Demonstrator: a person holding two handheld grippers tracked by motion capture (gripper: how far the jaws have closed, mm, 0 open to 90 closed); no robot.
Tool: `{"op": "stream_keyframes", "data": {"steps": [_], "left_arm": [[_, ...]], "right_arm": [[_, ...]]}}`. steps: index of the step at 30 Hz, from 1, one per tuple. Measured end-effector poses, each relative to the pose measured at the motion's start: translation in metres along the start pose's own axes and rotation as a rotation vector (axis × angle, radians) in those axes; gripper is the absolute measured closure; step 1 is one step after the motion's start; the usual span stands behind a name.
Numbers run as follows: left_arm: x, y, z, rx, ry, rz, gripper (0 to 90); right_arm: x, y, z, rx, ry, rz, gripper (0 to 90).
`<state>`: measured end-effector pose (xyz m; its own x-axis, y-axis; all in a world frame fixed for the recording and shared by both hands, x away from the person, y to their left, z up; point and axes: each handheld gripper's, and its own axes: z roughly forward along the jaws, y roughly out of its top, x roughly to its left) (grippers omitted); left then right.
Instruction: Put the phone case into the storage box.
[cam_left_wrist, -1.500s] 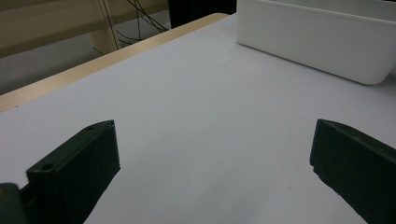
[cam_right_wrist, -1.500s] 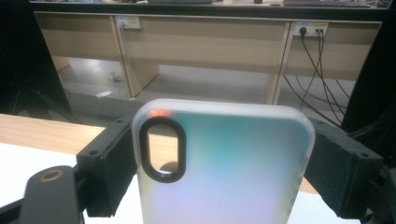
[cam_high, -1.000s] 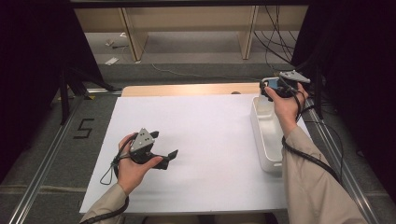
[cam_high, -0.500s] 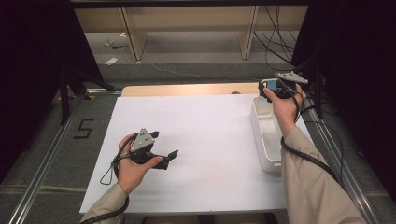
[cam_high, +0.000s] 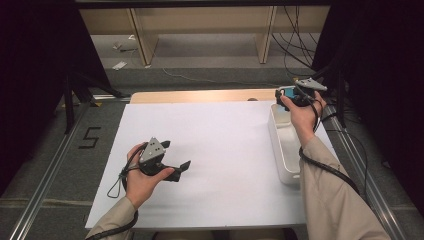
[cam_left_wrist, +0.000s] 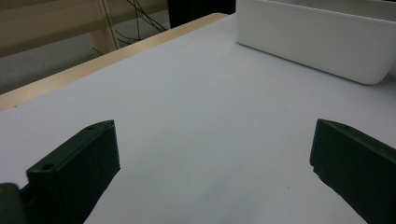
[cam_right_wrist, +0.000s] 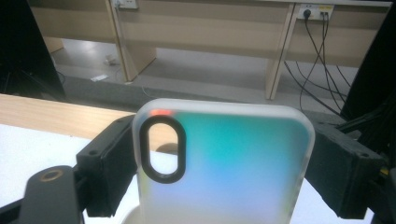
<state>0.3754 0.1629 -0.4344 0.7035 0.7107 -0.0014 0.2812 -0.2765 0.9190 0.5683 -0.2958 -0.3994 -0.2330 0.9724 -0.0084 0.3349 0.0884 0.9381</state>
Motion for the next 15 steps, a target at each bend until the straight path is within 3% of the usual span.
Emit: {"op": "stream_keyframes", "data": {"steps": [15], "left_arm": [[-0.0003, -0.0003, 0.0003, 0.001, -0.001, -0.003, 0.6]], "right_arm": [[0.0010, -0.0054, 0.0050, 0.018, -0.001, 0.000, 17.8]]}}
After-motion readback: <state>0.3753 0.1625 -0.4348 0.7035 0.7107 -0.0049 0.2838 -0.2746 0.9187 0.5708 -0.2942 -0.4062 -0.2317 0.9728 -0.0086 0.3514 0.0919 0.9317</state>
